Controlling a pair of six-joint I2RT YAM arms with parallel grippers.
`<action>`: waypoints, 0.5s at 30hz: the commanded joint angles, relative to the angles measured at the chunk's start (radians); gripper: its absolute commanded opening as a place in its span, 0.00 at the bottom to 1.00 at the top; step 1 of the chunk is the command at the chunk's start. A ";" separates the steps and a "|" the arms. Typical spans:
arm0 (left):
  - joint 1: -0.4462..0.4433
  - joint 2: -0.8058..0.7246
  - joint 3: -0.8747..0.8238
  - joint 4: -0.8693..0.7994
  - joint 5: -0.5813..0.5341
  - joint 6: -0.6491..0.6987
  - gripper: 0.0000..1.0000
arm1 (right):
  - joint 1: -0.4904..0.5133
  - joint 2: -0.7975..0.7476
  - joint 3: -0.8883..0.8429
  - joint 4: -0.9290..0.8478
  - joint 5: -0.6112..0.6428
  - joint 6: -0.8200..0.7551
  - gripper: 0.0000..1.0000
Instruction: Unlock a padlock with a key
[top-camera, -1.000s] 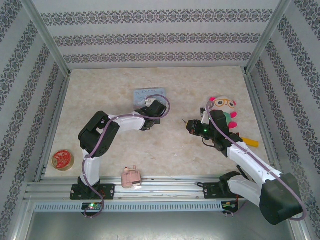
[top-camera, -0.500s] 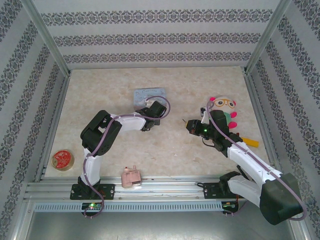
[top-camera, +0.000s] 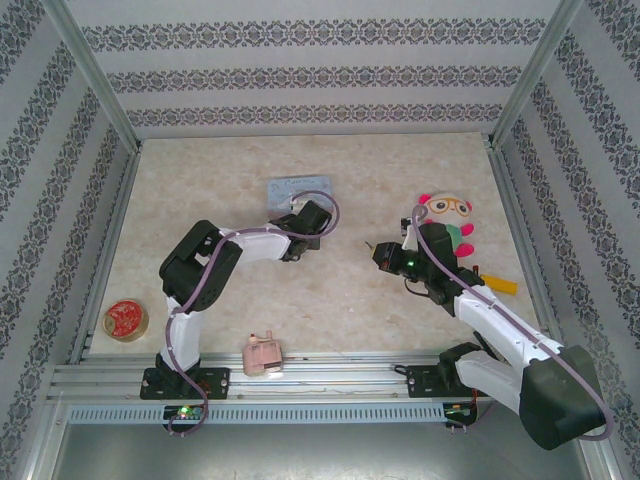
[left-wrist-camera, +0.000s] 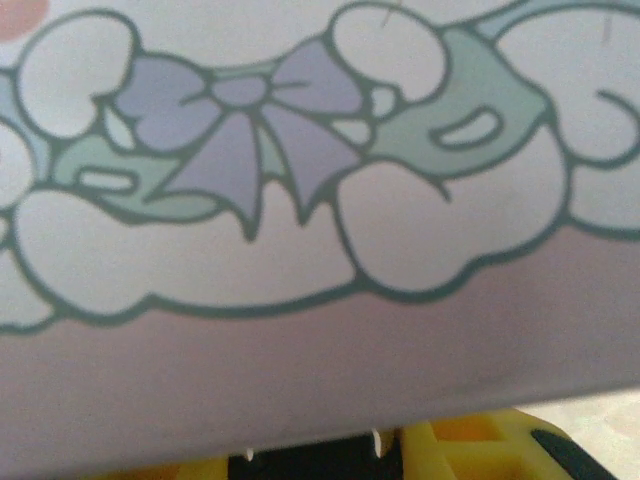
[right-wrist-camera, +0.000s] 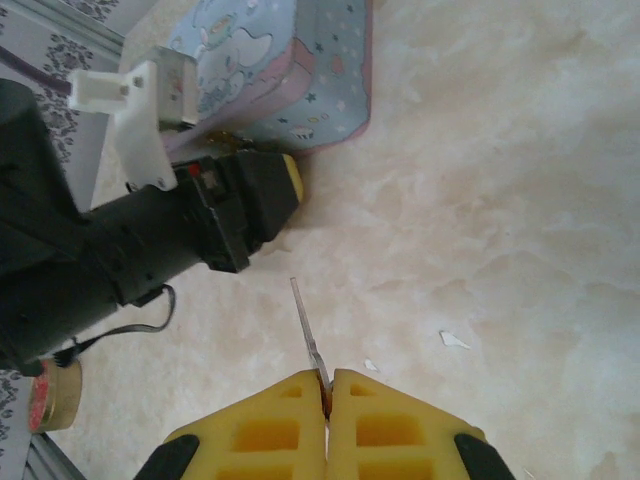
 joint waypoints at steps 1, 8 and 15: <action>0.005 -0.062 -0.028 0.005 0.097 -0.062 0.19 | 0.026 -0.002 -0.024 0.018 0.037 0.014 0.00; -0.021 -0.112 -0.056 -0.043 0.207 -0.218 0.19 | 0.114 0.012 -0.069 0.039 0.130 0.028 0.00; -0.048 -0.163 -0.127 0.010 0.302 -0.412 0.19 | 0.221 0.036 -0.188 0.213 0.223 0.079 0.00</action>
